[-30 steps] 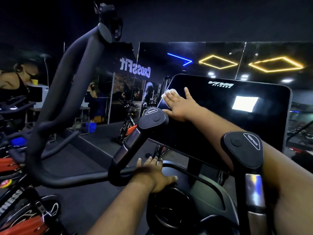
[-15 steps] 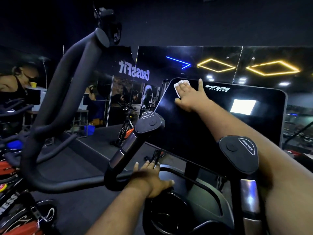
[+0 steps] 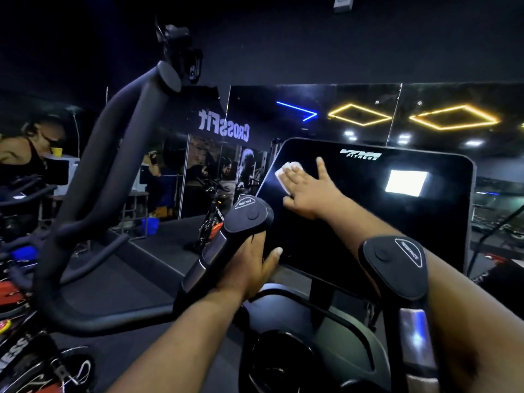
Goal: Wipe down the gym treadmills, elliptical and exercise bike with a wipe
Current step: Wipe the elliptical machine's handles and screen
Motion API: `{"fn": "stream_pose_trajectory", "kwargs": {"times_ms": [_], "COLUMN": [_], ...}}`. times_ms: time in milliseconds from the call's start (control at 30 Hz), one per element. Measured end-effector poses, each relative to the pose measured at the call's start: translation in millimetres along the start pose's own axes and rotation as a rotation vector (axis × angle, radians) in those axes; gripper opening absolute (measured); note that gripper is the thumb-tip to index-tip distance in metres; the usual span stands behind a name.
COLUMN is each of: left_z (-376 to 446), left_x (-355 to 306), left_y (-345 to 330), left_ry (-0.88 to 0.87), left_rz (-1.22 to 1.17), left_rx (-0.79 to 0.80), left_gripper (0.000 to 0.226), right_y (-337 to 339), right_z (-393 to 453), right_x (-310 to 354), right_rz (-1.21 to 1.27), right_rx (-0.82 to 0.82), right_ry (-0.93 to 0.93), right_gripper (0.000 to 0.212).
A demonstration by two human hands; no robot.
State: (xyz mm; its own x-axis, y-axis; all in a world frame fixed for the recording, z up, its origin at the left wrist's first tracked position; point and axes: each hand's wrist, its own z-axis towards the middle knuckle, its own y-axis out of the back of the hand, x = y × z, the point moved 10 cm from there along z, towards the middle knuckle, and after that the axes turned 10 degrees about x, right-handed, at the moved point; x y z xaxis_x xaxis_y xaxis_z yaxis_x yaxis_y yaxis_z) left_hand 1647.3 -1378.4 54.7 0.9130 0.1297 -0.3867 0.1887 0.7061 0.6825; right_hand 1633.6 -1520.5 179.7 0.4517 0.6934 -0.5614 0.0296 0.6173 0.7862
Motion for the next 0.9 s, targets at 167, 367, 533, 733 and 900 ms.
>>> {"fn": "stream_pose_trajectory", "kwargs": {"times_ms": [167, 367, 533, 733, 900], "left_z": [4, 2, 1, 7, 7], "left_x": [9, 7, 9, 19, 22], "left_y": [-9, -7, -9, -18, -20], "left_ry": [-0.066, -0.145, -0.160, -0.146, -0.143], "left_rz": [0.045, -0.041, -0.077, 0.027, 0.039], "left_rx": [-0.117, -0.139, -0.149, -0.167, -0.160], "left_gripper": [0.064, 0.055, 0.055, 0.065, 0.063], "right_y": [11, -5, 19, 5, 10], "right_z": [17, 21, 48, 33, 14], "right_x": [-39, 36, -54, 29, -26], "right_rz": [0.113, 0.026, 0.063, 0.089, 0.006], "right_rx": [-0.043, 0.028, -0.010, 0.061, -0.008], "right_ry": [-0.160, 0.114, -0.155, 0.052, -0.082], "right_gripper": [0.076, 0.075, 0.077, 0.080, 0.080]}}
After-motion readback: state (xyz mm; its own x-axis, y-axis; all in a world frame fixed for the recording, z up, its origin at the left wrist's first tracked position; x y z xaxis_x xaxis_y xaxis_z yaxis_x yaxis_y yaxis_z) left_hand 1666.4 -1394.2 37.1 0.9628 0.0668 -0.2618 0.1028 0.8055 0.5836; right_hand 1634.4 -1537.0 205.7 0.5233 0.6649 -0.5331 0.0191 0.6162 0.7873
